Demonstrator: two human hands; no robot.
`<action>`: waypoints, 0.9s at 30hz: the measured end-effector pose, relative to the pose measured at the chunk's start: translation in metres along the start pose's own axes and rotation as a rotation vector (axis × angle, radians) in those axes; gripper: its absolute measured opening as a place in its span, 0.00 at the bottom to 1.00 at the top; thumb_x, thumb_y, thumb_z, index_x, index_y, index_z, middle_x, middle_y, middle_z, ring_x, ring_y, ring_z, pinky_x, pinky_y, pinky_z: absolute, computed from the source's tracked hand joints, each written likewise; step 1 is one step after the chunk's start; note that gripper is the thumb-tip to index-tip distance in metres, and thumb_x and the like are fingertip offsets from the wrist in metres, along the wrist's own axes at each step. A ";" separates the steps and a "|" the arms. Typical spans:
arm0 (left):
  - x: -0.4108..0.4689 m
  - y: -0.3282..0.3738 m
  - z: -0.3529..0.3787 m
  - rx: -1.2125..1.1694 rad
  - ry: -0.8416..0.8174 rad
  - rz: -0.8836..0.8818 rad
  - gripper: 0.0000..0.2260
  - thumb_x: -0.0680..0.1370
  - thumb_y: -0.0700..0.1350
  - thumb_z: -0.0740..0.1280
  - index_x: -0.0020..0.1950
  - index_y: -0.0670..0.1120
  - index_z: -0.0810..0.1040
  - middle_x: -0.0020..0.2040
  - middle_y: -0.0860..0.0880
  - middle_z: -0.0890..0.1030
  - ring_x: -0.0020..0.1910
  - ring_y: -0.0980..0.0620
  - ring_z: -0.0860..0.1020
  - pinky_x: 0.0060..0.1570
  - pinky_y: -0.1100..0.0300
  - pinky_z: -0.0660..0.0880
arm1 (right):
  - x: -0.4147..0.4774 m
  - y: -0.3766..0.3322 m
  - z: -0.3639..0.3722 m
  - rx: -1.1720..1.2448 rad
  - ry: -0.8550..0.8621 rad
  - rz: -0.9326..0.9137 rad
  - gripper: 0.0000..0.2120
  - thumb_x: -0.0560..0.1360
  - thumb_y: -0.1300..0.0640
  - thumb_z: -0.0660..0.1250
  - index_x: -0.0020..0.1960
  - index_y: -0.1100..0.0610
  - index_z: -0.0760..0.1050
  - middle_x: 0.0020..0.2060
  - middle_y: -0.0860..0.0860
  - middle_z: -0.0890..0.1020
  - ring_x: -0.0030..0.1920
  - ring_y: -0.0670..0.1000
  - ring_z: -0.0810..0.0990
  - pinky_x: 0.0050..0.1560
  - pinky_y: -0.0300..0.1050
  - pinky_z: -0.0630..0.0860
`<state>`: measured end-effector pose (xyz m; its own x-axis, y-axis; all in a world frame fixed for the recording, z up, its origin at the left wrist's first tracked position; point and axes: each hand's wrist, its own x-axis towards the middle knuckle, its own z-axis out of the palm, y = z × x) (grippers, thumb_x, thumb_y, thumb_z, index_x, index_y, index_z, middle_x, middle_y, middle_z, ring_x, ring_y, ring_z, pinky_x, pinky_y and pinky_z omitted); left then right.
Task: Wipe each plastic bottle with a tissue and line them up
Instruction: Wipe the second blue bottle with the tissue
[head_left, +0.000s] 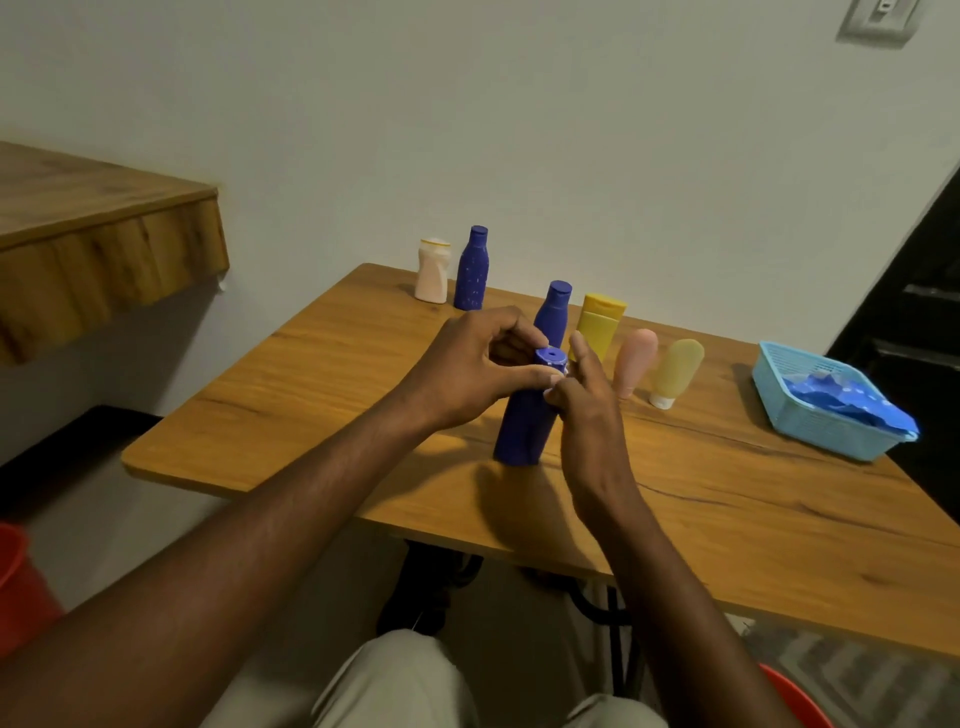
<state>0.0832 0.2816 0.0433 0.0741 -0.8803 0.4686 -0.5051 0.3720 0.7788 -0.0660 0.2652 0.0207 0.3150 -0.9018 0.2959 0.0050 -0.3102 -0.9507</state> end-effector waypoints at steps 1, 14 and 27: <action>0.000 0.000 0.000 -0.001 -0.004 -0.003 0.14 0.75 0.45 0.78 0.58 0.45 0.82 0.51 0.53 0.86 0.51 0.58 0.84 0.54 0.60 0.82 | 0.002 0.001 -0.002 0.024 -0.009 0.003 0.32 0.78 0.51 0.58 0.81 0.51 0.56 0.74 0.45 0.68 0.67 0.41 0.72 0.61 0.35 0.72; -0.007 0.001 0.006 0.142 -0.021 -0.048 0.20 0.81 0.50 0.70 0.74 0.49 0.76 0.66 0.51 0.79 0.60 0.57 0.79 0.53 0.70 0.72 | -0.027 0.021 -0.001 -0.126 0.279 -0.204 0.23 0.81 0.67 0.63 0.75 0.56 0.70 0.70 0.47 0.76 0.70 0.41 0.73 0.67 0.44 0.75; -0.003 0.006 0.010 0.173 -0.029 -0.025 0.19 0.79 0.51 0.71 0.70 0.49 0.80 0.59 0.53 0.81 0.56 0.57 0.80 0.56 0.66 0.75 | -0.002 0.008 -0.004 -0.017 0.021 -0.010 0.28 0.82 0.56 0.58 0.81 0.53 0.58 0.74 0.44 0.68 0.64 0.39 0.73 0.62 0.38 0.73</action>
<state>0.0711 0.2834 0.0421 0.0648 -0.8979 0.4354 -0.6442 0.2956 0.7055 -0.0704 0.2634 0.0124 0.2948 -0.9049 0.3070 -0.0082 -0.3237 -0.9461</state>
